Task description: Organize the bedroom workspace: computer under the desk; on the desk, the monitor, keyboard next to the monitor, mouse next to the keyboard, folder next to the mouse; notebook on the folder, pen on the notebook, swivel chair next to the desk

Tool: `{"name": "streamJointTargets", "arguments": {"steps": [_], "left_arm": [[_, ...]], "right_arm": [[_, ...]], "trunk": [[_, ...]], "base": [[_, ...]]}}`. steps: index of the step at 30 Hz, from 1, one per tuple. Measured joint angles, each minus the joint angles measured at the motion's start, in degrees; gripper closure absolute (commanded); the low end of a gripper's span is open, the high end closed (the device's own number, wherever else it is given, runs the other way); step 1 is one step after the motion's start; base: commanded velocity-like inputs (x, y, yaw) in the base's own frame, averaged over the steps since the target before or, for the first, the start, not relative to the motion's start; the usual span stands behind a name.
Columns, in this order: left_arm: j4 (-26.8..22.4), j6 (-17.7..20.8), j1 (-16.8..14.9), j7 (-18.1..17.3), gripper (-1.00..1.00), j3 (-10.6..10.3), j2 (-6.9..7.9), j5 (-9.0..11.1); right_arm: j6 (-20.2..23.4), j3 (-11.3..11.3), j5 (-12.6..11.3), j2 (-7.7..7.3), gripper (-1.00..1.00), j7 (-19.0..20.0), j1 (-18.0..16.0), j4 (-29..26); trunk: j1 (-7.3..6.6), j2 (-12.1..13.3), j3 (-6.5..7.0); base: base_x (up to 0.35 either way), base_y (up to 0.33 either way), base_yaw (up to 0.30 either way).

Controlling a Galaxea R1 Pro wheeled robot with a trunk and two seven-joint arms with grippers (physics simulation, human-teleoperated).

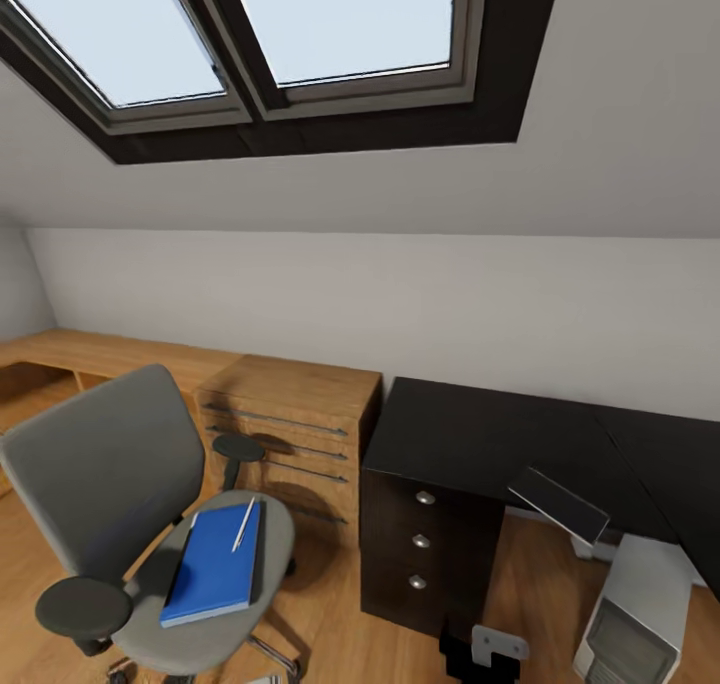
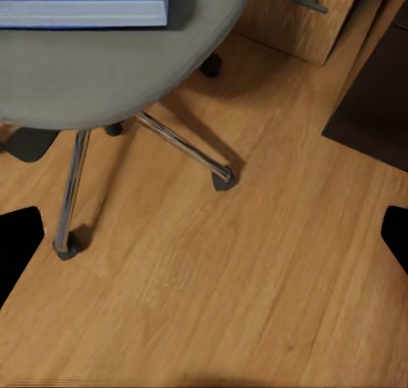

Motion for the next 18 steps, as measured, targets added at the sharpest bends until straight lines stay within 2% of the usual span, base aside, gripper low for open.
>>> {"name": "streamJointTargets", "arguments": {"steps": [8,18], "left_arm": [[0.05,-0.08,0.0,0.07,-1.0,0.03,0.0,-0.02],[2.86,-0.1,0.0,-0.23,-1.0,-0.18,0.01,0.05]], "right_arm": [[-0.91,0.06,-0.02,0.08,-1.0,-0.01,0.0,0.05],[-1.01,-0.07,-0.04,1.24,-1.0,0.0,0.0,2.06]], "trunk": [[0.0,0.0,0.0],[0.0,0.0,0.0]], "base": [[0.0,0.0,0.286],[0.0,0.0,0.286]]}}
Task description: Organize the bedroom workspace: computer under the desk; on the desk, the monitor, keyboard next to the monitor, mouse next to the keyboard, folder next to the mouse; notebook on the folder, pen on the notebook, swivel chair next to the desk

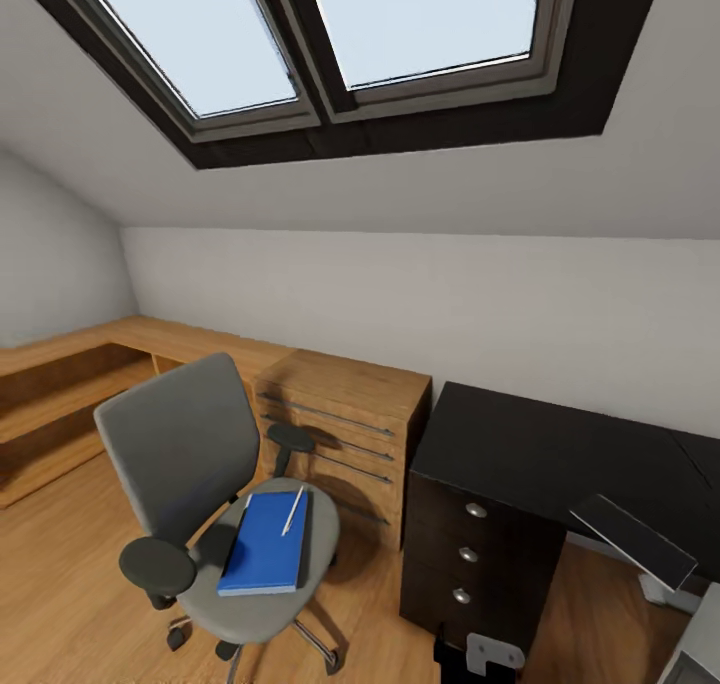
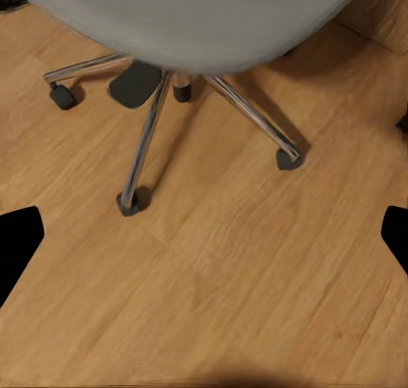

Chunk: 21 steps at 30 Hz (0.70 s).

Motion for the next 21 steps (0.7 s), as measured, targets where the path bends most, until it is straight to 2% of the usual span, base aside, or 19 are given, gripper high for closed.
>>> {"name": "streamJointTargets", "arguments": {"steps": [9,21], "left_arm": [[0.4,-0.01,0.0,-0.04,-1.0,0.08,0.0,0.11],[0.45,-0.01,-0.01,-0.05,-1.0,0.06,-0.02,0.13]], "right_arm": [[-1.88,-0.04,0.36,-0.12,-1.0,-0.02,0.0,0.29],[-2.21,-0.04,0.48,-0.24,-1.0,-0.03,0.0,0.39]], "trunk": [[0.0,0.0,-0.18],[0.0,0.0,-0.94]], "base": [[0.0,0.0,0.27],[0.0,0.0,0.199]]}}
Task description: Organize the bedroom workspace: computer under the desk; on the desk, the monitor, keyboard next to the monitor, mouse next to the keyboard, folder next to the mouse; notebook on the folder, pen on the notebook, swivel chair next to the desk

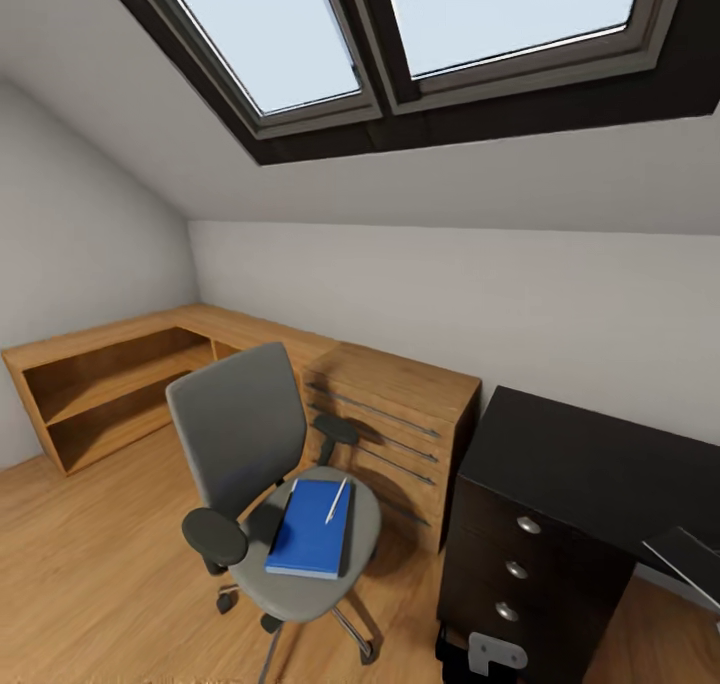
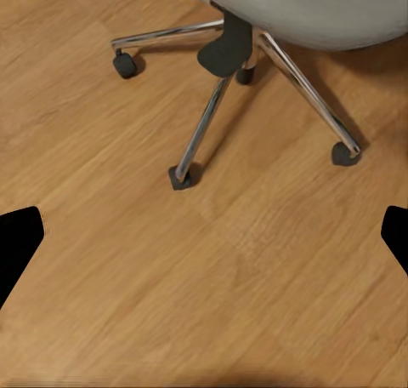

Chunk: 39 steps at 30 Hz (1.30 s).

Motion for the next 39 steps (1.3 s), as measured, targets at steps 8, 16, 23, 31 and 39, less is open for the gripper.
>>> {"name": "streamJointTargets", "arguments": {"steps": [8,16,23,31,39], "left_arm": [[0.0,0.0,0.0,0.0,-1.0,0.05,0.0,0.06],[0.0,0.0,0.0,0.0,-1.0,0.07,0.0,0.06],[0.0,0.0,0.0,0.0,-1.0,0.0,0.0,0.01],[0.0,0.0,0.0,0.0,-1.0,-0.06,0.0,-0.09],[0.0,-0.02,0.0,0.0,-1.0,-0.1,0.0,-0.18]], "right_arm": [[0.02,-0.05,3.44,-0.02,-1.0,-0.05,0.0,0.05],[-0.08,-0.1,5.75,-0.04,-1.0,-0.02,0.0,0.08],[-2.35,-0.07,6.61,-0.03,-1.0,0.02,0.0,0.57],[-4.45,0.01,9.21,0.05,-1.0,0.11,0.0,2.25],[-6.6,0.08,11.34,0.08,-1.0,-0.05,0.0,2.6]], "trunk": [[0.0,0.0,-0.58],[0.0,0.0,-1.17],[0.0,0.0,-1.68],[0.0,0.0,-2.27],[0.0,0.0,-2.82]], "base": [[0.0,0.0,0.173],[0.0,0.0,0.171],[0.0,0.0,0.171],[0.0,0.0,0.183],[0.0,0.0,0.205]]}}
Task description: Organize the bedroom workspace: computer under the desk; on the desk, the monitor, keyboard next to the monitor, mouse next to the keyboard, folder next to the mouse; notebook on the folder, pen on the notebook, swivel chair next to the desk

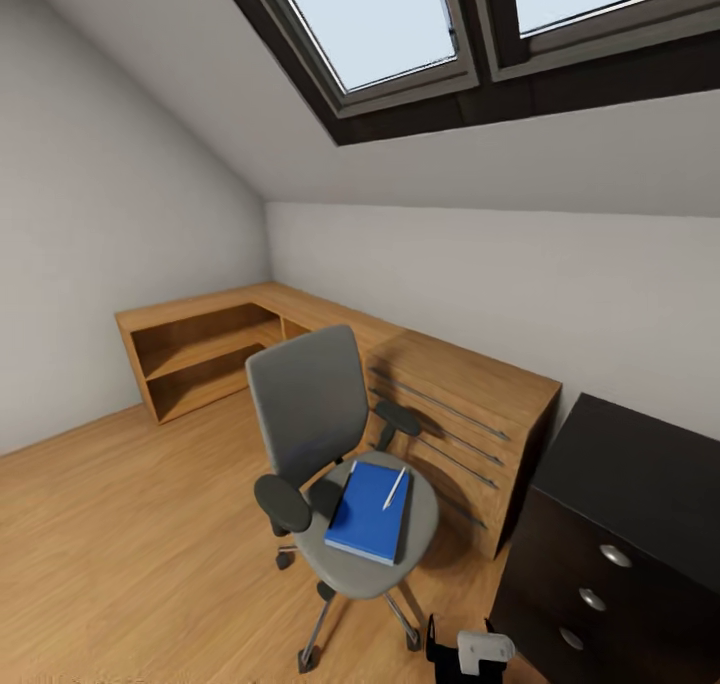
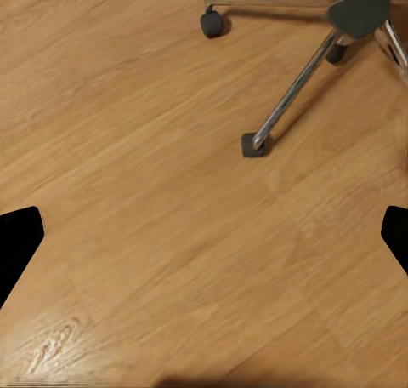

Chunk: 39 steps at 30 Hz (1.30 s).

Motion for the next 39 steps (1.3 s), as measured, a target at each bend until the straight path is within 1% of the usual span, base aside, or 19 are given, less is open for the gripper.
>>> {"name": "streamJointTargets", "arguments": {"steps": [6,11,20,26,30,31,33,37,39], "left_arm": [[0.0,-0.07,0.0,0.0,-1.0,-0.01,0.0,-0.06],[0.0,-0.07,0.0,0.0,-1.0,0.02,0.0,-0.08],[0.0,-0.07,0.0,0.25,-1.0,0.44,0.08,0.0],[0.0,0.0,0.0,0.2,-1.0,0.32,0.09,0.2],[0.01,0.01,-0.01,0.26,-1.0,0.37,0.13,0.29],[0.02,0.01,-0.01,0.32,-1.0,0.47,0.22,0.34],[0.02,0.02,-0.01,0.34,-1.0,0.49,0.23,0.34],[0.02,0.06,-0.01,0.49,-1.0,0.61,0.29,0.4],[0.02,0.08,-0.01,0.59,-1.0,1.02,0.36,0.42]], "right_arm": [[-0.27,0.09,0.16,0.07,-1.0,-0.01,0.0,-0.01],[-2.19,0.05,0.18,0.17,-1.0,-0.07,0.0,0.02],[-2.44,0.03,0.14,0.36,-1.0,-0.1,0.0,0.03],[-2.49,-0.01,0.11,0.3,-1.0,-0.07,0.0,0.03],[-2.42,-0.16,0.01,-0.02,-1.0,1.05,0.01,0.06],[-2.16,-0.26,-0.03,-0.23,-1.0,3.64,0.01,0.49],[-2.05,-0.46,-0.15,-0.3,-1.0,5.08,0.01,1.52],[-2.33,-0.44,-0.1,-0.42,-1.0,6.49,0.01,2.84],[-2.39,-0.41,-0.08,-0.44,-1.0,6.91,0.01,3.07]], "trunk": [[0.0,0.0,-0.41],[0.0,0.0,-0.69],[0.0,0.0,-1.11],[0.0,0.0,-1.36],[0.0,0.0,-1.44],[0.0,0.0,-1.45],[0.0,0.0,-1.46],[0.0,0.0,-1.46],[0.0,0.0,-1.46]], "base": [[0.0,0.0,0.211],[0.0,0.0,0.233],[0.0,0.0,0.247],[0.0,0.0,0.235],[0.0,0.0,0.064],[0.0,0.0,0.016],[0.0,0.0,0.009],[0.0,0.0,0.004],[0.0,0.0,0.001]]}}
